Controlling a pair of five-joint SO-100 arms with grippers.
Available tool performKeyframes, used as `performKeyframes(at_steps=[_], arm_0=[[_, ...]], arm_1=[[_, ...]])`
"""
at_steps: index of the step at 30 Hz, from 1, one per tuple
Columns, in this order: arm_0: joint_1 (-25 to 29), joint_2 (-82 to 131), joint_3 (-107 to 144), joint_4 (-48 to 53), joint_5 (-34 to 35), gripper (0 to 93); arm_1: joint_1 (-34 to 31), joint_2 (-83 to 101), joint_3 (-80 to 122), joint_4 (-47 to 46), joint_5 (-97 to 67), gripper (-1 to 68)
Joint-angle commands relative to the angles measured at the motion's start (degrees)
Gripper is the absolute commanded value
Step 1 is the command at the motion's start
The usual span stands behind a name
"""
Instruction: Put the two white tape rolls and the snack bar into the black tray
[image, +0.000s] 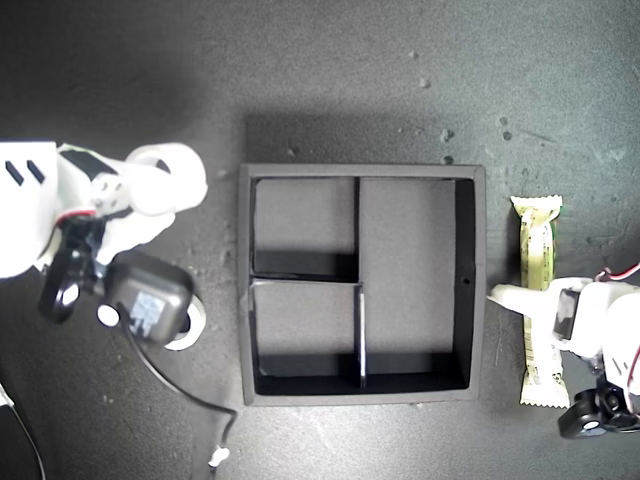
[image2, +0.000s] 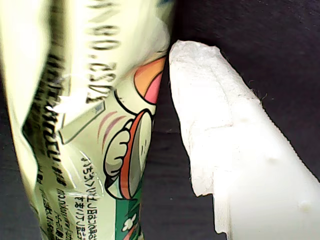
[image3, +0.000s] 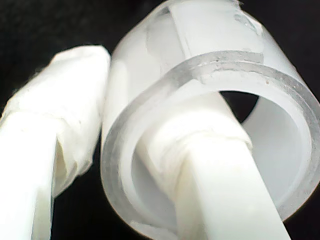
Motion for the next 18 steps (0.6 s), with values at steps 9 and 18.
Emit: performKeyframes(at_steps=[9,18], arm_0=[[5.1,-11.43,-19.86,2.29,1.05,0.0],[5.54,-22.06,-27.69,2.37,0.88,0.3]], arm_1=[[-0.79,-0.35,-13.54,17.84,-1.93,0.2],[-2.46,-0.53,-34.1,22.94,-7.82,1.6]])
